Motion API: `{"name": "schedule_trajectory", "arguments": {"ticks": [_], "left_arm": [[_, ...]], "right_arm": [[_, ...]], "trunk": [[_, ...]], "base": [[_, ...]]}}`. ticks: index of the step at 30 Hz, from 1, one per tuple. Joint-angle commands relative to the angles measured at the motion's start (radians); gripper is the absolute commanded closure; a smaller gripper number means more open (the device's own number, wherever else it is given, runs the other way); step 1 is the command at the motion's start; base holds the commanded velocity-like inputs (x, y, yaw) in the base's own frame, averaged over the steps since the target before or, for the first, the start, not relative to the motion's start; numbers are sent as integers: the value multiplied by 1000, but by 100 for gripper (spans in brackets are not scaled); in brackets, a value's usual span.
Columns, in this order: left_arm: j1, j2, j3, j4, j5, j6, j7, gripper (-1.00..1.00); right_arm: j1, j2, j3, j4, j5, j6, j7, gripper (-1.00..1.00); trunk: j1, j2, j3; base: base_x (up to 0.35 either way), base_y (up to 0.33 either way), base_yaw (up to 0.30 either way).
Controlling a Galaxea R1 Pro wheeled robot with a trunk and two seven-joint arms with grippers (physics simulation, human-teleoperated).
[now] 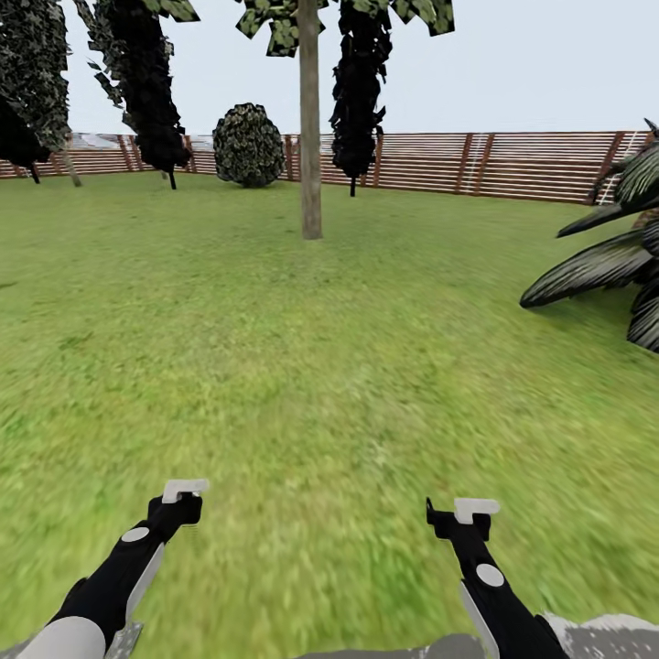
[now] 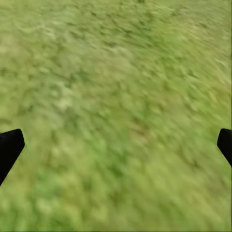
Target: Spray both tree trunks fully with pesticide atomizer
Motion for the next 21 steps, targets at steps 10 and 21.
{"name": "schedule_trajectory", "arguments": {"ticks": [10, 21], "left_arm": [[0, 0, 0, 1, 0, 0, 0, 100], [0, 0, -1, 2, 0, 0, -2, 100]], "right_arm": [[-1, 0, 0, 0, 1, 0, 0, -100], [0, -1, 0, 2, 0, 0, 0, -100]], "trunk": [[0, 0, 4], [0, 0, 5]], "base": [[325, 161, 69], [338, 10, 17]]}}
